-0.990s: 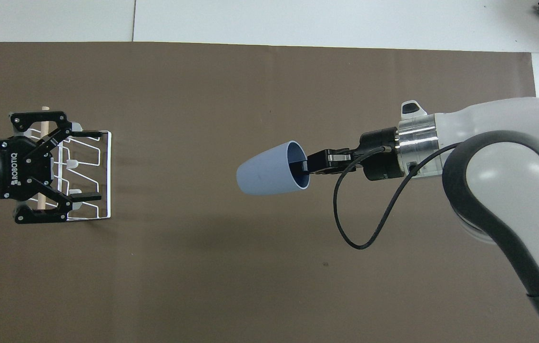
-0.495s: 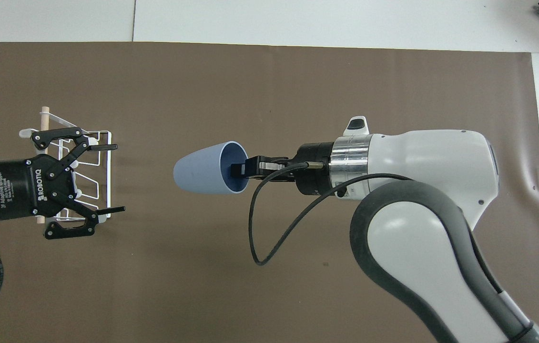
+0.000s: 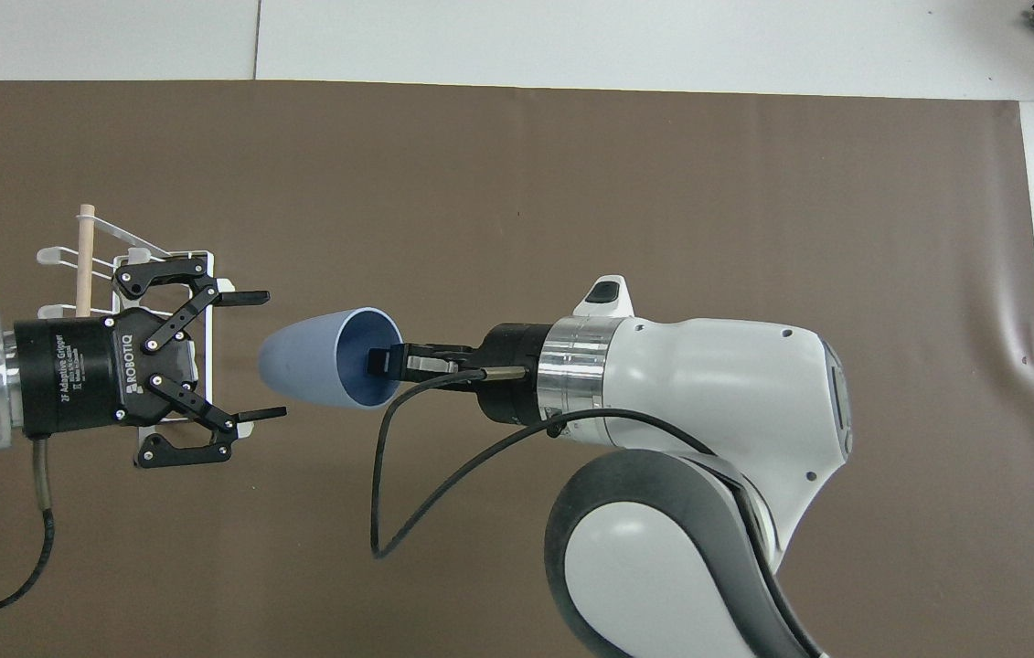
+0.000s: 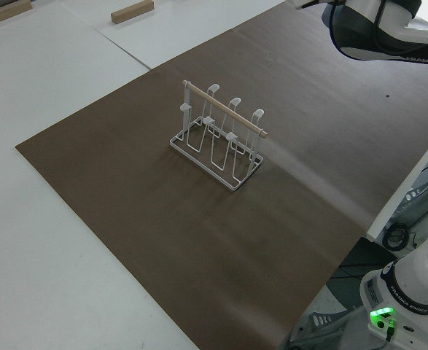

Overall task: Hang cup on cup holder
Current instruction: 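Close the left gripper around the cup's base beside the right gripper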

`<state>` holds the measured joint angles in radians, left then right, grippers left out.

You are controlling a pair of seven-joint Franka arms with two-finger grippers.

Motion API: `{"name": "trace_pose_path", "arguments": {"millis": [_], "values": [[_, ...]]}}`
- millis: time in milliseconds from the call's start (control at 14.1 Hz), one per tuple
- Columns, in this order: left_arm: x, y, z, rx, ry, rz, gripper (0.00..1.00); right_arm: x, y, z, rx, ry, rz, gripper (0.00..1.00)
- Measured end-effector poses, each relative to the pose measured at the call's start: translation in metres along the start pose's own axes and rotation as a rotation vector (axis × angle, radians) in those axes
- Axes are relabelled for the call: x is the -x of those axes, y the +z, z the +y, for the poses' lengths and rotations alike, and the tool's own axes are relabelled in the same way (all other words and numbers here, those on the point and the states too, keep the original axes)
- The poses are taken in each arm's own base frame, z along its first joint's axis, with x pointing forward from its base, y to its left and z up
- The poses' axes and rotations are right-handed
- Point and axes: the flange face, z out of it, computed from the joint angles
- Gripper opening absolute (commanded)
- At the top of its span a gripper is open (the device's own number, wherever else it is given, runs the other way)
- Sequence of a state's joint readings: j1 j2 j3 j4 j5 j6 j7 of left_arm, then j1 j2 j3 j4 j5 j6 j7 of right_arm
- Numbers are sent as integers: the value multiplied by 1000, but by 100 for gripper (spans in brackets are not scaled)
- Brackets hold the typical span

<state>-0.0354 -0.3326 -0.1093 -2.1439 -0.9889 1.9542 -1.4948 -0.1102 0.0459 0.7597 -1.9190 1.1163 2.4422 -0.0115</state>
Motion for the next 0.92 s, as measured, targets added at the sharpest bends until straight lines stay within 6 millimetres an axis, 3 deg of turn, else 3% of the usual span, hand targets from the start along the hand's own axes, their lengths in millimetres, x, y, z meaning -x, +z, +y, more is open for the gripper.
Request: {"name": "trace_pose_path", "arguments": {"millis": [354, 920], "values": [[-12, 5, -5, -3, -22, 49, 100, 7, 6, -5, -1, 17, -2, 0], [-8, 11, -14, -43, 11, 91, 100, 7, 6, -5, -1, 18, 0, 0]]}}
